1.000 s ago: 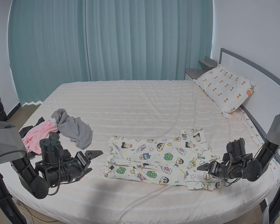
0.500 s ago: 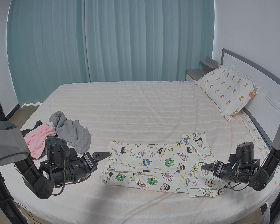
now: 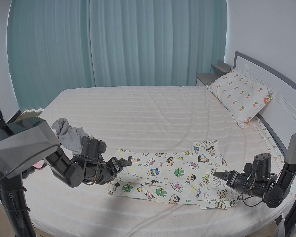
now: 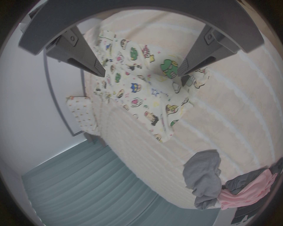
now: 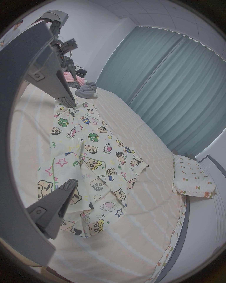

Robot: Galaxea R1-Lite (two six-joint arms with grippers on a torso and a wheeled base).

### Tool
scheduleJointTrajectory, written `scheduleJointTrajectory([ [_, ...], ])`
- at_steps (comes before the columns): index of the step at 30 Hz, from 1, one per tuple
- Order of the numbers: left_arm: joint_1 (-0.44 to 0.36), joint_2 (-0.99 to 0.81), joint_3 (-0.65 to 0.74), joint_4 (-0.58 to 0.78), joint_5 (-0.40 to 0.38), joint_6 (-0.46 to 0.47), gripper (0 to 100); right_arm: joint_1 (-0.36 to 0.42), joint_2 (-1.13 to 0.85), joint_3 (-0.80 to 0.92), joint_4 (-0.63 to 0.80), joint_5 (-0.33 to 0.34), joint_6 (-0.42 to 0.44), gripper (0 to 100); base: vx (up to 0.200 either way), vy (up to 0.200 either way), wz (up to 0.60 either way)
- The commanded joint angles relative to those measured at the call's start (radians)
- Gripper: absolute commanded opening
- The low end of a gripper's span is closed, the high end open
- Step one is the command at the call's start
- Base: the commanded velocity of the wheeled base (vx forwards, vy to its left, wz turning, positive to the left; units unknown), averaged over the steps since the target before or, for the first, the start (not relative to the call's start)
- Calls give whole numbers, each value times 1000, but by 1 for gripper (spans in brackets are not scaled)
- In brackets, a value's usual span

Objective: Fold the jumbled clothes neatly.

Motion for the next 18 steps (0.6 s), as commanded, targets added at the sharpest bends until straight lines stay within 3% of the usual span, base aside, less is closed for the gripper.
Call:
scheduleJointTrajectory([
  [1, -27, 78, -60, 39, 24, 6, 100, 0, 98, 38, -66, -4, 0, 100, 0, 0, 0],
  [8, -30, 116, -103, 43, 81, 23, 100, 0, 162, 84, -229, -5, 0, 100, 0, 0, 0],
  [14, -55, 150, -152, 112, 151, 100, 100, 0, 157, 95, -252, -4, 2, 100, 0, 0, 0],
  [18, -64, 174, -193, 123, 177, 101, 100, 0, 156, 95, -252, -4, 2, 100, 0, 0, 0],
])
